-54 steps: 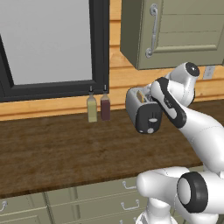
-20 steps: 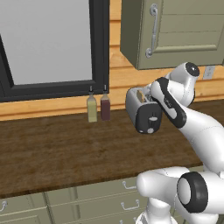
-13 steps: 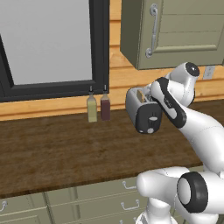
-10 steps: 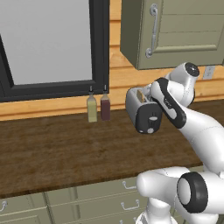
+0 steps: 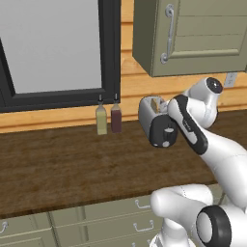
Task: Start the toaster. Once the lever pops up, take the bread to the plate on the dining counter.
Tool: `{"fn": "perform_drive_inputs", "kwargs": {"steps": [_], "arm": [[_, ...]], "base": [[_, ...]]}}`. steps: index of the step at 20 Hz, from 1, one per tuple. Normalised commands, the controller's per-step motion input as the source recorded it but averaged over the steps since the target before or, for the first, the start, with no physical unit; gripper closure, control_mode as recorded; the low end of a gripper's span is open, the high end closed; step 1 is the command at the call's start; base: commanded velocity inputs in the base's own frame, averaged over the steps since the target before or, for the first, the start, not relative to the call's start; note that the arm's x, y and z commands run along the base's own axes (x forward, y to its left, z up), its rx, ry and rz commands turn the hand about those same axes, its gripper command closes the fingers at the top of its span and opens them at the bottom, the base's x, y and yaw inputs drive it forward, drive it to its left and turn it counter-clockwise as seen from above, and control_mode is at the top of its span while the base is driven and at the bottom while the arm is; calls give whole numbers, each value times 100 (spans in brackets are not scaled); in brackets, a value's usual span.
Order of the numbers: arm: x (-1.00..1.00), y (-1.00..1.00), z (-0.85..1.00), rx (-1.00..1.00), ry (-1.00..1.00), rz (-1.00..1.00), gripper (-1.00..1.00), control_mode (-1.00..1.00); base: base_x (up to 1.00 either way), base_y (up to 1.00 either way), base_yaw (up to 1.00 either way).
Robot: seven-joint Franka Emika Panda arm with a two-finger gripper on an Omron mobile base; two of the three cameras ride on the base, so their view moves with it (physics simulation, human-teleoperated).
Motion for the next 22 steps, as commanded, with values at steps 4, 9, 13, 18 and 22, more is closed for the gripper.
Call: {"fn": "perform_drive_inputs", "kwargs": {"steps": [4, 9, 13, 18, 22], "arm": [[34, 6, 0, 0, 0, -9, -100, -100], [59, 6, 0, 0, 1, -9, -100, -100], [34, 0, -10, -1, 4, -2, -100, -100], [8, -13, -14, -1, 0, 0, -100, -100], [22, -18, -1, 0, 0, 0, -100, -100]], "base": [[0, 0, 0], [0, 0, 0], [0, 0, 0], [0, 0, 0], [0, 0, 0]]}}
